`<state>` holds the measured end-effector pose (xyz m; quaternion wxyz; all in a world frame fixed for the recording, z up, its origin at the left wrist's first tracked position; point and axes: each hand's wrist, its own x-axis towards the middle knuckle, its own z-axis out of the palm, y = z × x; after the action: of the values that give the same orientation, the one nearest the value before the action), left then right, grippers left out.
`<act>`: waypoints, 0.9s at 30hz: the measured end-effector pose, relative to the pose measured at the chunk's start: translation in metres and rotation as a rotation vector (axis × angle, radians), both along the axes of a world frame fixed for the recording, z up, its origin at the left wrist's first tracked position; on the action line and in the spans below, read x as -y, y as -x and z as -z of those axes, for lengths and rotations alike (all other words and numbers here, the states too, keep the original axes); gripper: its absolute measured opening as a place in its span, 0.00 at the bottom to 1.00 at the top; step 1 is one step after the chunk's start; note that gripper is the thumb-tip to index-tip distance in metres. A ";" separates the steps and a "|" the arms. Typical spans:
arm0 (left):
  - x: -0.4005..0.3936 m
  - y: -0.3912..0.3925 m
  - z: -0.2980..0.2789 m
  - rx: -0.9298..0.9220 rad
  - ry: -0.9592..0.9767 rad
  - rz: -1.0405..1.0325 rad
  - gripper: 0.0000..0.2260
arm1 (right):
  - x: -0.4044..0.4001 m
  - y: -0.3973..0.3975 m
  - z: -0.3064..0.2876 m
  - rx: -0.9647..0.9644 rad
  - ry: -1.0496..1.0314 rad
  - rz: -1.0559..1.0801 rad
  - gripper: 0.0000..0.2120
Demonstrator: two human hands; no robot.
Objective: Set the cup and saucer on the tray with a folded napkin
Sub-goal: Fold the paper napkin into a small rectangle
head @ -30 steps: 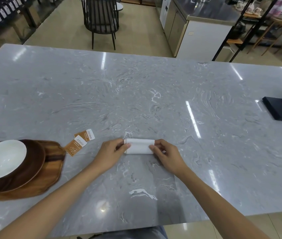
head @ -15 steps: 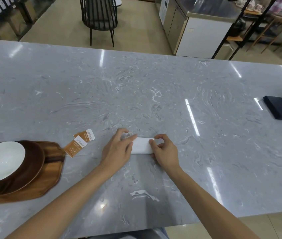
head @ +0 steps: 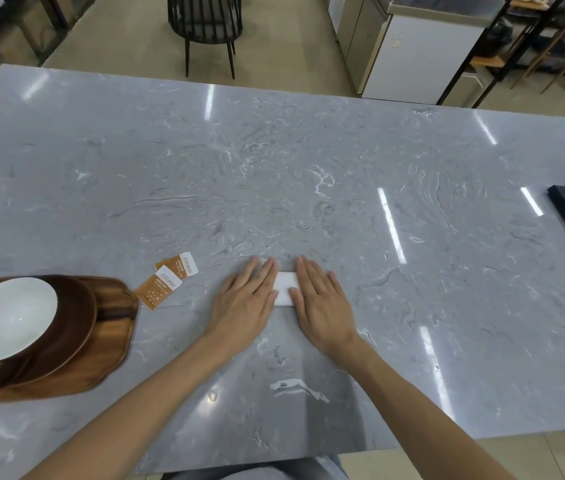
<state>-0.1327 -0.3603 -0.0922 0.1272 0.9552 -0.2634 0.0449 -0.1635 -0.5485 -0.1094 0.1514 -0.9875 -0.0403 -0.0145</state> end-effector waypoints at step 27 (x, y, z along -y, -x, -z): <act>-0.003 -0.024 -0.050 -0.917 -0.102 -0.015 0.14 | 0.002 0.029 -0.044 -0.270 -0.130 -0.049 0.26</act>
<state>-0.1085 -0.3573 -0.0423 0.1831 0.8834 -0.1747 -0.3944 -0.1923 -0.5509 -0.0651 0.2193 -0.9674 -0.0428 0.1194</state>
